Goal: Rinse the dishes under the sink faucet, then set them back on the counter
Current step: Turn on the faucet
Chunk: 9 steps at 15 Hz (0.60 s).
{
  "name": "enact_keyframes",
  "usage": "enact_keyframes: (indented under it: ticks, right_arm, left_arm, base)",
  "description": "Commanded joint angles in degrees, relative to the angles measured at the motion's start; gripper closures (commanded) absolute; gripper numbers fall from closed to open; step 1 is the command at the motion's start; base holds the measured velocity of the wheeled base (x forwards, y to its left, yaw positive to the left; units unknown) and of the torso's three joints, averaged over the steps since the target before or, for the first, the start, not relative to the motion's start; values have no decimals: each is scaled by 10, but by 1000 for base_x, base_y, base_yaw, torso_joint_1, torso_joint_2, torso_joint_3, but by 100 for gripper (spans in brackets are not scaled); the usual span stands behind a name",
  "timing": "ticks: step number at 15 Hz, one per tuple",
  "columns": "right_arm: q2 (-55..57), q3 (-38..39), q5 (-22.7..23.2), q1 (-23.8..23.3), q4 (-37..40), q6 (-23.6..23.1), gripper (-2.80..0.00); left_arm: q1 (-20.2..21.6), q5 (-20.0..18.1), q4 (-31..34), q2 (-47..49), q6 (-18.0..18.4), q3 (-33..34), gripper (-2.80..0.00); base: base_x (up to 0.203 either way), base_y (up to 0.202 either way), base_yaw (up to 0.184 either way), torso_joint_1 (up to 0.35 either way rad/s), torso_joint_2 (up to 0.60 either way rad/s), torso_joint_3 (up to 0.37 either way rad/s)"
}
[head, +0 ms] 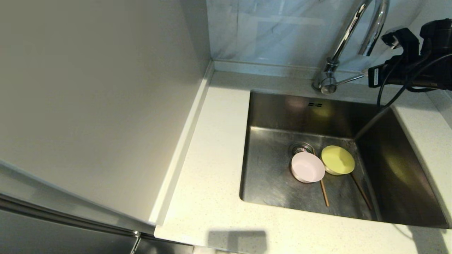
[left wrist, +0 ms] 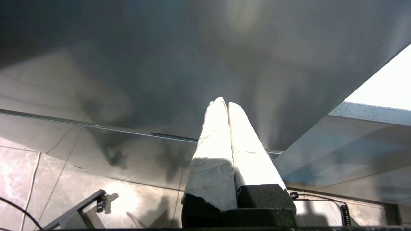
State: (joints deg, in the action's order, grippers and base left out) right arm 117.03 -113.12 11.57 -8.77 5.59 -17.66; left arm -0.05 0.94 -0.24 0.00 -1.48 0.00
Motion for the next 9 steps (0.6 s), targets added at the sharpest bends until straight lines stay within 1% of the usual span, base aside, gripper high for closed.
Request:
enact_keyframes:
  ticks: [1, 6, 8, 9]
  right_arm:
    - [-9, 2, 7, -1, 4, -2, 0]
    - [-8, 2, 6, 1, 0, 7, 0]
    - [-6, -3, 4, 5, -3, 29, 0]
    - [-5, -2, 3, 5, -18, 31, 0]
  left_arm:
    - [0, 0, 0, -2, 0, 0, 0]
    - [0, 0, 0, -2, 0, 0, 0]
    - [0, 0, 0, -2, 0, 0, 0]
    - [0, 0, 0, -2, 0, 0, 0]
  base:
    - [0, 0, 0, 0, 0, 0]
    - [0, 0, 0, 0, 0, 0]
    - [0, 0, 0, 0, 0, 0]
    - [0, 0, 0, 0, 0, 0]
